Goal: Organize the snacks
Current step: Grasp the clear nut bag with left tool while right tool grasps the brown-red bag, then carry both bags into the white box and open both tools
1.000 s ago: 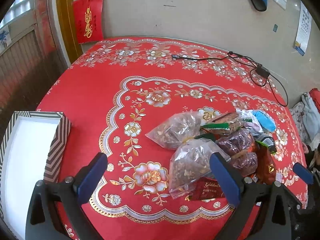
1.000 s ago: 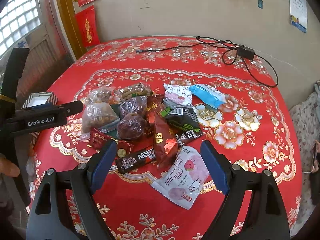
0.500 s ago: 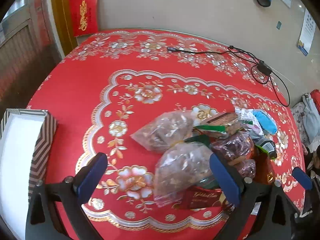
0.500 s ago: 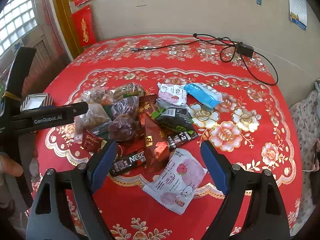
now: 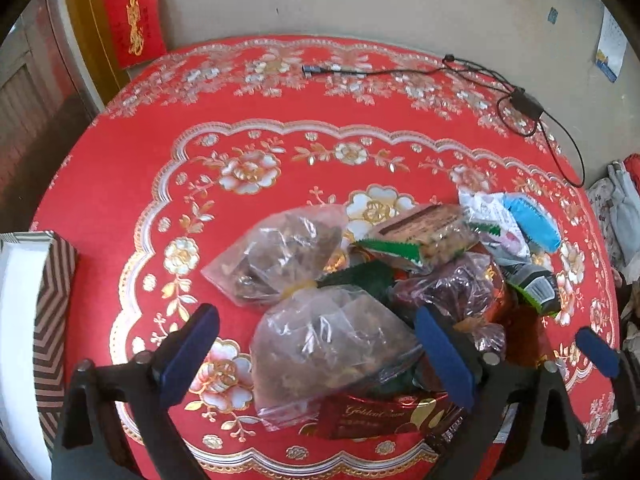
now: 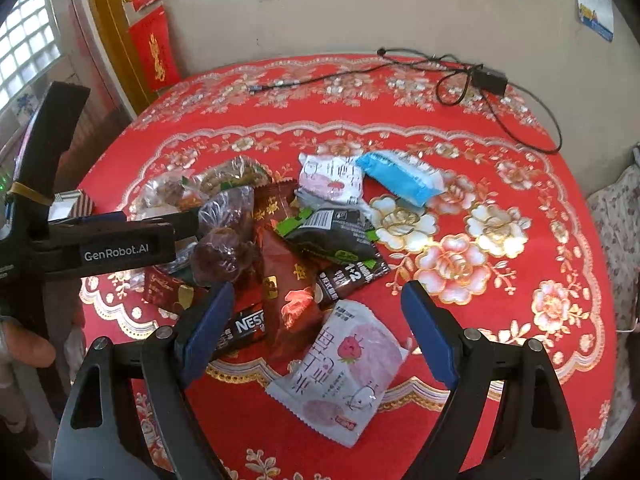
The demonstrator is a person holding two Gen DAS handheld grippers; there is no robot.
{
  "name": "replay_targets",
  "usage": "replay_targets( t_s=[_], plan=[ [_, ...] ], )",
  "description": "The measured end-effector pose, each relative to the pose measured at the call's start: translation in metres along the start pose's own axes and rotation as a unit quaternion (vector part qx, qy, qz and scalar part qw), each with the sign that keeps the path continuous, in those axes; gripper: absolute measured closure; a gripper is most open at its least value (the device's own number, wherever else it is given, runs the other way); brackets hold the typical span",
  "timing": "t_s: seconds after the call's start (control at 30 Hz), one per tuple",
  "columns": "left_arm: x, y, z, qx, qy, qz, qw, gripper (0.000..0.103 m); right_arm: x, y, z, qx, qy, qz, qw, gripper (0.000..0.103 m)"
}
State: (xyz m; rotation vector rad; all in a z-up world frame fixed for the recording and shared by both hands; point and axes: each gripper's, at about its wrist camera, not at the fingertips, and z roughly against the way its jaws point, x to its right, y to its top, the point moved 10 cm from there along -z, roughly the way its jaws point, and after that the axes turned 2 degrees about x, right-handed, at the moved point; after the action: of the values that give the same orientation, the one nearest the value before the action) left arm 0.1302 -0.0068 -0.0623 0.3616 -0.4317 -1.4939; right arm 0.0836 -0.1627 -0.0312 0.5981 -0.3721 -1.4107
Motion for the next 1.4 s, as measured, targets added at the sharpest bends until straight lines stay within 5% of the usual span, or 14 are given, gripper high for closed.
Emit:
replay_targets(
  t_s=[0.1,0.2,0.33,0.5,0.83,1.4],
  plan=[
    [-0.002,-0.002,-0.002,-0.005,0.004,0.000,1.0000,0.012,0.001,-0.002,-0.011,-0.016,0.022,-0.021,0.999,0.017],
    [-0.002,-0.003,-0.005,-0.013,0.000,-0.003,0.9999,0.029,0.004,-0.001,-0.017,-0.024,0.026,-0.023,0.999,0.030],
    [-0.002,-0.004,-0.005,-0.007,0.002,-0.016,0.9999,0.040,-0.001,-0.007,-0.025,-0.054,0.033,0.007,0.998,0.071],
    [-0.013,-0.003,0.001,-0.003,0.002,-0.012,0.9999,0.054,-0.003,-0.010,-0.017,-0.051,0.041,0.012,0.998,0.071],
    [-0.044,0.008,0.040,0.031,-0.013,-0.010,0.9994,0.056,-0.025,0.000,0.018,-0.018,0.069,0.015,0.997,0.071],
    [-0.170,0.002,0.096,0.061,0.036,0.042,0.9966,0.056,-0.183,0.025,0.023,-0.002,0.150,0.103,0.983,0.071]
  ],
)
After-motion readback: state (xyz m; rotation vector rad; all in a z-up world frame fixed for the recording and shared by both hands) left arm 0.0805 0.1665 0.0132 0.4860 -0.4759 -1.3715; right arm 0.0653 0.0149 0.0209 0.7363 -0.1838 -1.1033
